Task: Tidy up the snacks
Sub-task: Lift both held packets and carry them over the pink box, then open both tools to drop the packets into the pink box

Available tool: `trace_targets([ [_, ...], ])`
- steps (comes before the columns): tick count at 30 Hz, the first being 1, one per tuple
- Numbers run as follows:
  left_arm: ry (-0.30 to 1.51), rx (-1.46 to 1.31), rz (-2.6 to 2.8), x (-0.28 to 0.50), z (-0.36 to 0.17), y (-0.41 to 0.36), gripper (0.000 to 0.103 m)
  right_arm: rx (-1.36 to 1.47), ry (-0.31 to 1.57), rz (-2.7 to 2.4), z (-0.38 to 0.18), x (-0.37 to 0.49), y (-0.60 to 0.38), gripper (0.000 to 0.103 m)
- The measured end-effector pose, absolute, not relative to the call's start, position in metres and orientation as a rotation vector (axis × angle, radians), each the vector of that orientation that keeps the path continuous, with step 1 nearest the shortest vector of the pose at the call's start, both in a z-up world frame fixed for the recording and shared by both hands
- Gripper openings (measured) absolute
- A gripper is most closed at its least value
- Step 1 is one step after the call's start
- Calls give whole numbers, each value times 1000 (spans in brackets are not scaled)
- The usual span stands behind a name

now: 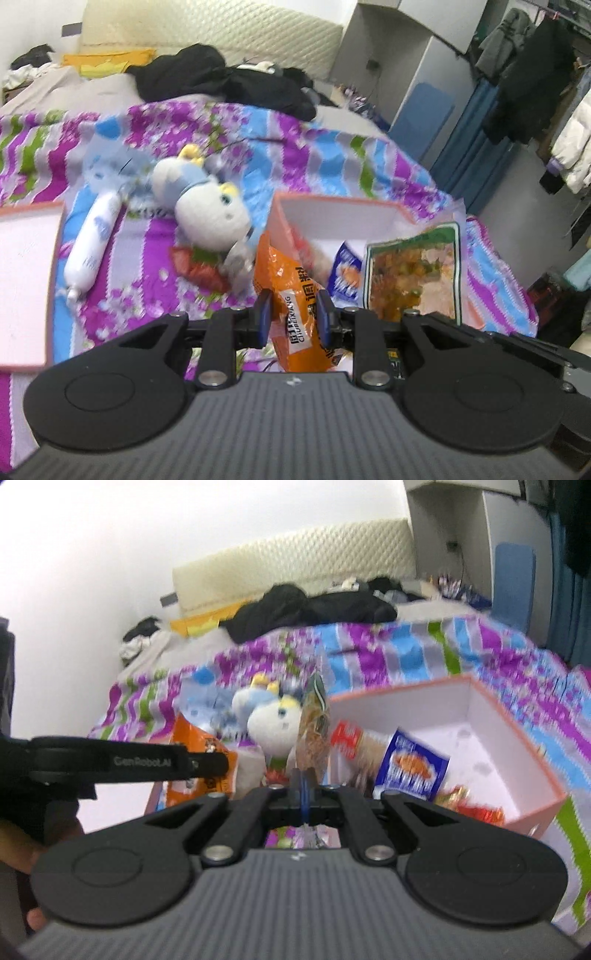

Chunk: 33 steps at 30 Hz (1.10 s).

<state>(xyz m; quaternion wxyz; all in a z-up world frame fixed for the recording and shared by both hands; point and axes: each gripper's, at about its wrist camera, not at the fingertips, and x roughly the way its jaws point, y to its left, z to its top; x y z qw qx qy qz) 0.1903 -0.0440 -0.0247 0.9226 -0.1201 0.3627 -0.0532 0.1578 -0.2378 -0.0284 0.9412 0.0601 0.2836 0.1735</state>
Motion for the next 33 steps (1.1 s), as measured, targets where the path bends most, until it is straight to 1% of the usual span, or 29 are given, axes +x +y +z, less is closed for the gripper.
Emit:
trace_targets([
  [7,681,-231,-169,218,10,-68,29,133,477,307,5,178,-262,3],
  [10,682,-249,-192,233,15,-77,29,132,440,279,14,186,-275,3],
  [14,683,-256,-209,252,18,-91,29,138,440,251,15,201,-293,3],
  [22,728,-225,-247,302,3,-130,29,158,506,205,-10,236,-328,3],
  [33,873,-160,-306,371,-58,-182,28,192,665,166,-73,294,-351,3],
])
